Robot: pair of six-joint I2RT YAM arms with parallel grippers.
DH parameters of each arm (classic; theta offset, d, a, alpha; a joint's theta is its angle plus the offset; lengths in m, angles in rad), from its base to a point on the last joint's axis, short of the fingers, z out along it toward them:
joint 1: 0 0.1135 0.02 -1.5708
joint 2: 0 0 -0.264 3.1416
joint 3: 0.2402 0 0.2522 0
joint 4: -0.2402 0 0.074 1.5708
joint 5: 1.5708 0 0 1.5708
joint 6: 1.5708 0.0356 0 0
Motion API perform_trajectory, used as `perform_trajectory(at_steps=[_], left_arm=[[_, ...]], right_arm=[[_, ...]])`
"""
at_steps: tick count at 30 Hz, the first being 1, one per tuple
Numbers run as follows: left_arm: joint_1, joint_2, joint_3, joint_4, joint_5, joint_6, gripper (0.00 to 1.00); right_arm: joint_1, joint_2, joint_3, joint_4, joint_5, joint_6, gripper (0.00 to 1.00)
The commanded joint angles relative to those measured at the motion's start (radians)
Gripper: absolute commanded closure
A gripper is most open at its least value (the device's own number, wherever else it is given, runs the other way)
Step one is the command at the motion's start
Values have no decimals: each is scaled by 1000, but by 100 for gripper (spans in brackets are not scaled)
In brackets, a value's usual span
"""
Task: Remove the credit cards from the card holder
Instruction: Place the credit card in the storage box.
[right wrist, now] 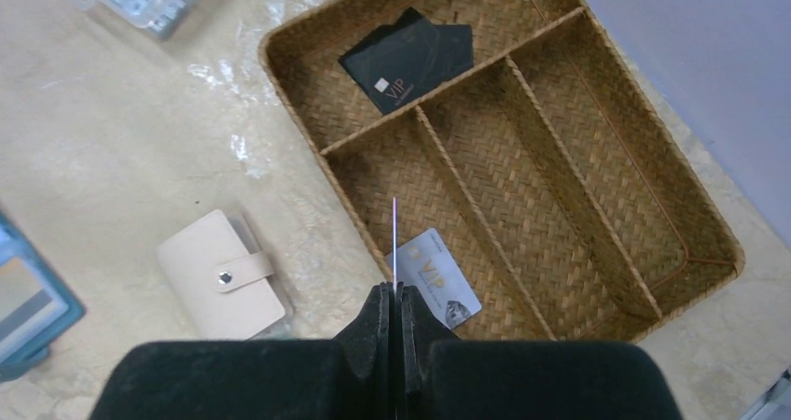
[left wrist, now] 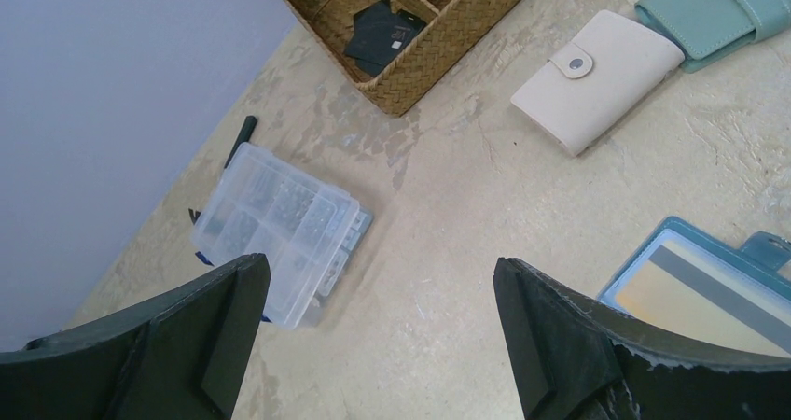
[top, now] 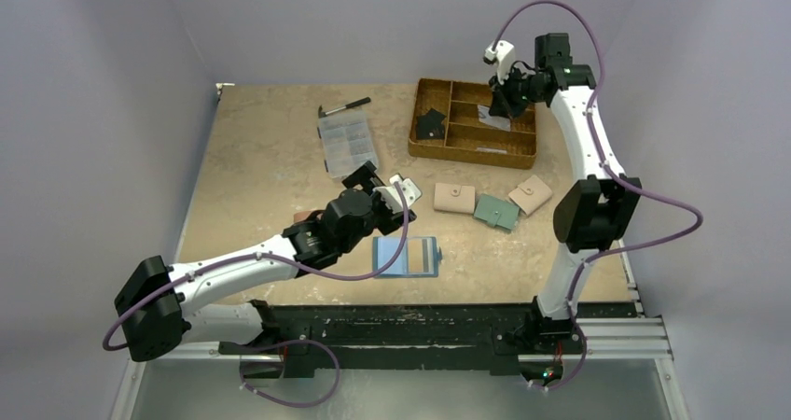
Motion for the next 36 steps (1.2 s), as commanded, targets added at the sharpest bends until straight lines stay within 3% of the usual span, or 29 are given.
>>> perform_trajectory(at_steps=[1, 19, 26, 32, 36], left_arm=[[9, 1, 35, 2, -11, 5, 1], [33, 13, 33, 5, 0, 13, 1], [41, 18, 34, 7, 7, 11, 1], [42, 17, 33, 6, 12, 11, 1], [43, 14, 33, 4, 15, 9, 1]], right_arm=[[-1, 65, 60, 4, 30, 0, 100], [0, 369, 237, 4, 38, -29, 96], [-1, 419, 244, 3, 2, -1, 87], [-3, 403, 203, 103, 260, 115, 64], [-5, 339, 126, 166, 386, 151, 60]])
